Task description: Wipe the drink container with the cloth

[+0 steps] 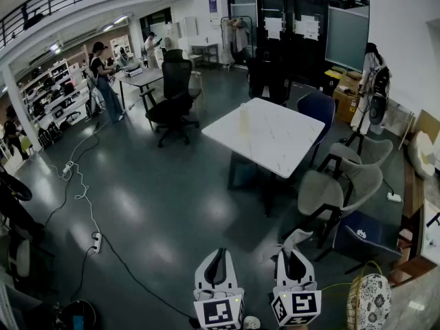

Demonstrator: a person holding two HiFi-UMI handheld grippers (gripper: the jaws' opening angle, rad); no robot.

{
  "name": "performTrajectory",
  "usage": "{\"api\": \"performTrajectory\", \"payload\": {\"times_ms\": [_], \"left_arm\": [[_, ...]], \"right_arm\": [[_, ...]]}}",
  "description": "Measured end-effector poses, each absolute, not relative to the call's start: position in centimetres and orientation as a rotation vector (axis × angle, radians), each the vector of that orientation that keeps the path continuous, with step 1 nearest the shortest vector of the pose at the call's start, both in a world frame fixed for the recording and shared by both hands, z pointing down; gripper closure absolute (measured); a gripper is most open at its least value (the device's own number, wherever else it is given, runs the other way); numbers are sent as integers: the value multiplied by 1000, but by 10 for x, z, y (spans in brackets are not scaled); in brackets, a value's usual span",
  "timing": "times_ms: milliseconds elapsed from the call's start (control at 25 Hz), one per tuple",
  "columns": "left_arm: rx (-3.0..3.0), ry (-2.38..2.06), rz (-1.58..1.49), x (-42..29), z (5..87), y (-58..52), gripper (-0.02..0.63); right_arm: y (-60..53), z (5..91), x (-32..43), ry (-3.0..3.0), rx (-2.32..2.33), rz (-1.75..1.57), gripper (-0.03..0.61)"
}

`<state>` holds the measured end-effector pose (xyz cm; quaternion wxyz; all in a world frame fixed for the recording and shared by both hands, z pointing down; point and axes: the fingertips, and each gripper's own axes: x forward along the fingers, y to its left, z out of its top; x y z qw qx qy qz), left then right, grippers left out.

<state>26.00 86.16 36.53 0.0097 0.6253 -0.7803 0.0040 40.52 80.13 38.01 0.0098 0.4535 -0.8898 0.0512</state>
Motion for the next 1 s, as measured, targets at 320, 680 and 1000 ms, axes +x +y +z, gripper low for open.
{"api": "performTrajectory", "payload": {"times_ms": [320, 680, 1000], "left_arm": [[1944, -2434, 21, 254, 371, 859, 583], [1931, -2427, 46, 255, 379, 849, 583], [1880, -2421, 88, 261, 387, 834, 583]], "right_arm": [[799, 382, 401, -2773, 1417, 162, 522], [788, 390, 407, -2770, 1394, 185, 522], [767, 394, 415, -2787, 1352, 209, 522]]}}
